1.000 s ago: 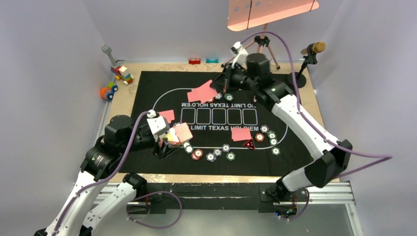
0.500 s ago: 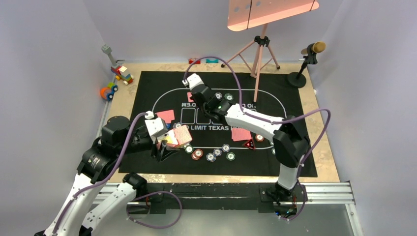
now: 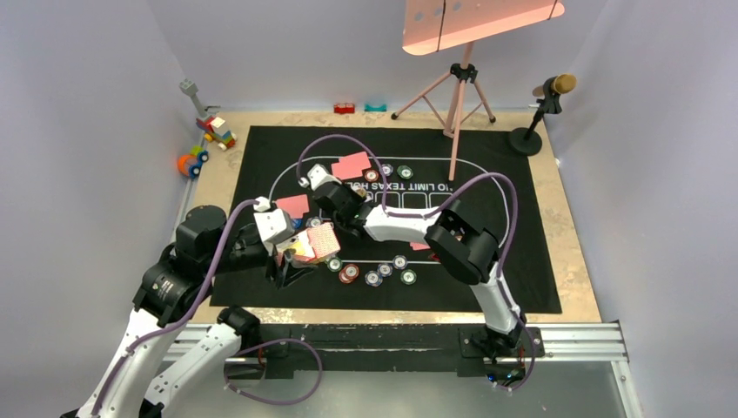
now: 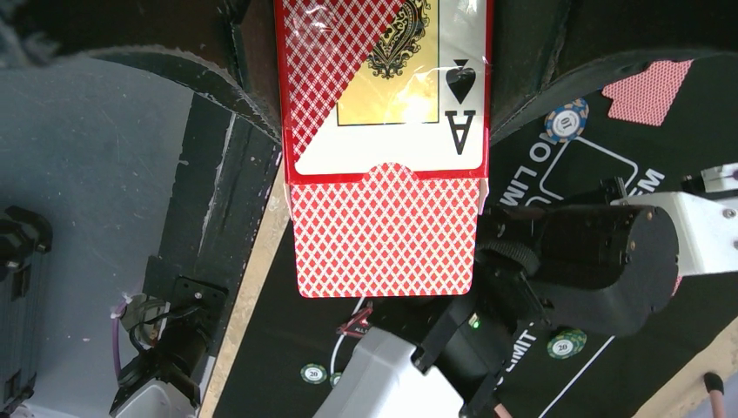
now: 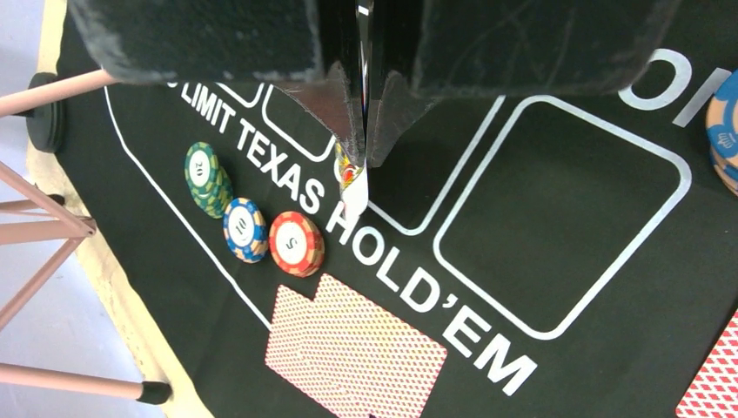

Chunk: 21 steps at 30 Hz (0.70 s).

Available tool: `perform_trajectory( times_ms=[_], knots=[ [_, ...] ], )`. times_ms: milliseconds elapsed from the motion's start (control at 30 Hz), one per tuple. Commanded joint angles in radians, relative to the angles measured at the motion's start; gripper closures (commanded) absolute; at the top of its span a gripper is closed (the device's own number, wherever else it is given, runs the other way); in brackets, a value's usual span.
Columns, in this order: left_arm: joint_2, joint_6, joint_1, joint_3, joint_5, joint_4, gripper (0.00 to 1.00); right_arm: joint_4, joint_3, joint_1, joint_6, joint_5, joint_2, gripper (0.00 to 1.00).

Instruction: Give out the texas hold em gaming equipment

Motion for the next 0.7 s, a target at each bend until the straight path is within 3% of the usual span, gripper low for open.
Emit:
perform_trajectory(
  times_ms=[0, 667],
  knots=[
    [-0.009, -0.019, 0.007, 0.053, 0.049, 0.036, 0.85, 0.046, 0.019, 0.017, 0.021, 0.022, 0.021, 1.0],
    [-0.001, -0.007, 0.007, 0.044, 0.037, 0.058, 0.84, -0.1, 0.108, 0.058, 0.185, -0.198, 0.118, 0.98]
  ],
)
